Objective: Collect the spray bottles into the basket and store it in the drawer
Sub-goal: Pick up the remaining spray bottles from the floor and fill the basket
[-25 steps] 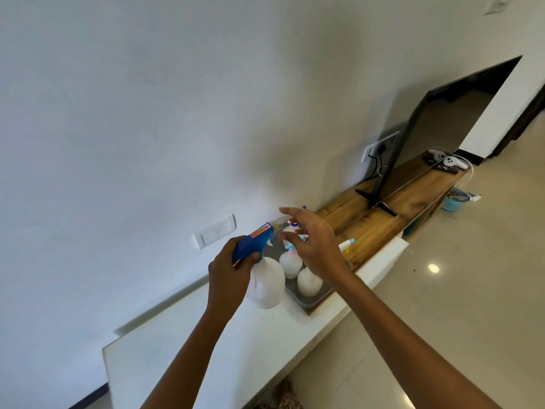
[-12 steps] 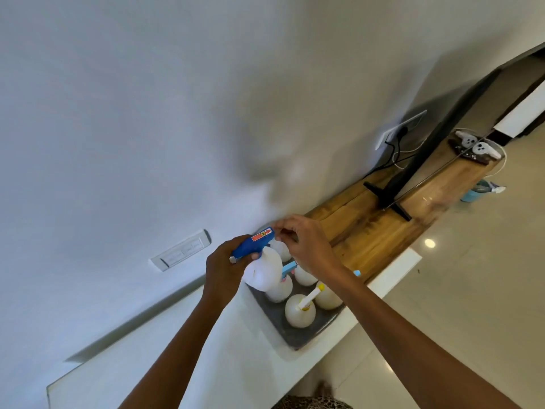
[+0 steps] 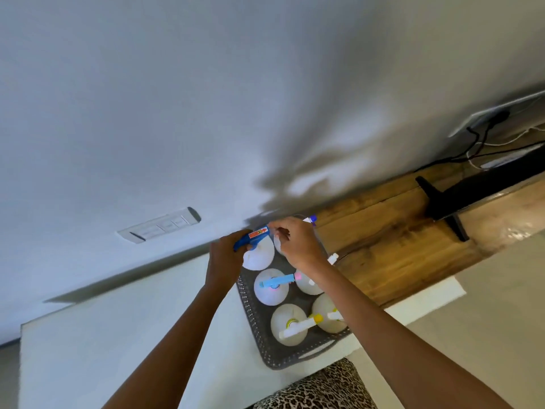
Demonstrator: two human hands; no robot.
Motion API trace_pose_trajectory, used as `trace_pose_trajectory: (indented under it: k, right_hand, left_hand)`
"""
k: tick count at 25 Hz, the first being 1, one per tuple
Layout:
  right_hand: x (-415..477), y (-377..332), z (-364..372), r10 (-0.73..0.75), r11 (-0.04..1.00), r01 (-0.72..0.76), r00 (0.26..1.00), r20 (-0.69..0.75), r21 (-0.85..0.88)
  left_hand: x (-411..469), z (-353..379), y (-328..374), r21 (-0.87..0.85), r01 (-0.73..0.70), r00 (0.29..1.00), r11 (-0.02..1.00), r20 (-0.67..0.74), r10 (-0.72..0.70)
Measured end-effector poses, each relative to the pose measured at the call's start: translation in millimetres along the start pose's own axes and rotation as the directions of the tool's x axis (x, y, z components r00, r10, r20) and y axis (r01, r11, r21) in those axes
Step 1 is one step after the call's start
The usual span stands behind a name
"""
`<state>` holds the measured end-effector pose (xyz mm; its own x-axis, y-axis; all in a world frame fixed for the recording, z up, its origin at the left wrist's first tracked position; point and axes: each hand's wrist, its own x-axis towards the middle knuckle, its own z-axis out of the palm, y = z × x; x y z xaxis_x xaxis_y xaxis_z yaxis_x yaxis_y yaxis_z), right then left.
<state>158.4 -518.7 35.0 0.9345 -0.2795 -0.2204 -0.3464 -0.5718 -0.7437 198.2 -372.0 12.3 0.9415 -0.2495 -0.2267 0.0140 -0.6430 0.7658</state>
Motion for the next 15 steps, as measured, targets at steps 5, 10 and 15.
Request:
trace_pose_trajectory:
  k: [5, 10, 15]
  right_hand:
    - [22, 32, 11, 0.031, 0.999, -0.027, 0.993, 0.115, -0.032]
    - [27, 45, 19, 0.058, 0.998, -0.057, 0.987, 0.148, -0.010]
    - [29, 56, 29, 0.054, 0.998, -0.053, 0.988, 0.144, -0.017]
  left_hand:
    - [12, 28, -12, 0.017, 0.063, 0.997, 0.998, -0.051, -0.062]
    - [13, 43, -16, 0.042, 0.151, 0.987, 0.988, -0.060, -0.148]
    - [13, 53, -24, 0.082, 0.173, 0.984, 0.982, -0.066, -0.167]
